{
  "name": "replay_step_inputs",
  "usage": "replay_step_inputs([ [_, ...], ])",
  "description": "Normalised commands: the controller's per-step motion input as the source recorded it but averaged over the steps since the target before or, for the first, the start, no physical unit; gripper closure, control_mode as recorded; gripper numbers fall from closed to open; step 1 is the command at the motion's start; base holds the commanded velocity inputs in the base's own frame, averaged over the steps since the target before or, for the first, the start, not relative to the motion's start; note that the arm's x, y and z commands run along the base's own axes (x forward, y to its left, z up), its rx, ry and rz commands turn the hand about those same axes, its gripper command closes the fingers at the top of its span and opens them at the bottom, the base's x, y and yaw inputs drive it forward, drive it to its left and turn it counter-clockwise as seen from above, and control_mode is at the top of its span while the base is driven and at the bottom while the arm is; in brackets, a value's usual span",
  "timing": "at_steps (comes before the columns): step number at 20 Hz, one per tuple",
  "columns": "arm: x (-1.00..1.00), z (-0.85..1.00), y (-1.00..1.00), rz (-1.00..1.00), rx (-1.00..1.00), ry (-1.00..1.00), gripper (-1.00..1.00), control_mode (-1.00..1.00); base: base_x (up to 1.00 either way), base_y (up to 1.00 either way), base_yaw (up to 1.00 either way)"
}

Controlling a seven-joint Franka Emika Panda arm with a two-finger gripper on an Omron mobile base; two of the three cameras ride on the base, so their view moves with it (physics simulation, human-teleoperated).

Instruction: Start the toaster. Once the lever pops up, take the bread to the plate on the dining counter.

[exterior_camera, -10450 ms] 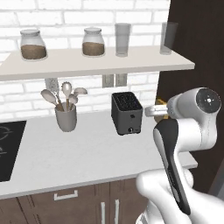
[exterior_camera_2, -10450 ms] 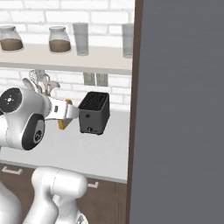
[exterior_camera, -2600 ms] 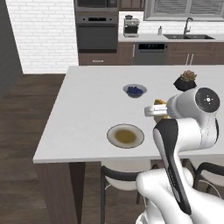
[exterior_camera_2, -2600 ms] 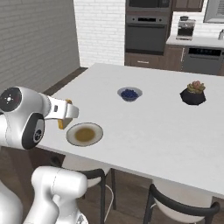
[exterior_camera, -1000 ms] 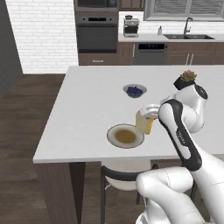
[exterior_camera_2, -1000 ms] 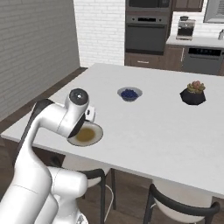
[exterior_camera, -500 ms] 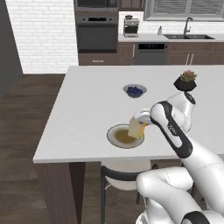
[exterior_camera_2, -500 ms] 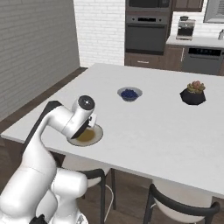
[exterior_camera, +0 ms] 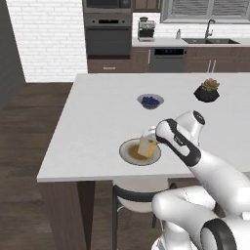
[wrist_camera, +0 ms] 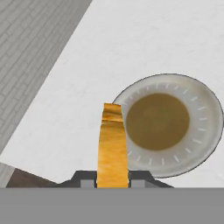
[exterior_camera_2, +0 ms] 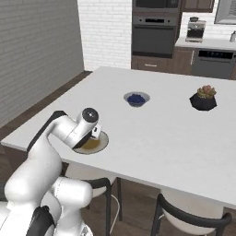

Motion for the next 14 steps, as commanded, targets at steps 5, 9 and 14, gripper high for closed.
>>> replay_step_inputs([
  [5,0.36,-0.28,0.0,0.0,0.01,0.0,1.0,-1.0,0.0,0.0,0.0],
  [9,0.26,-0.22,0.0,0.0,0.03,0.0,1.0,-1.0,0.0,0.0,0.0],
  [14,0.32,-0.22,0.03,0.0,0.01,0.01,1.0,-1.0,0.0,0.0,0.0],
])
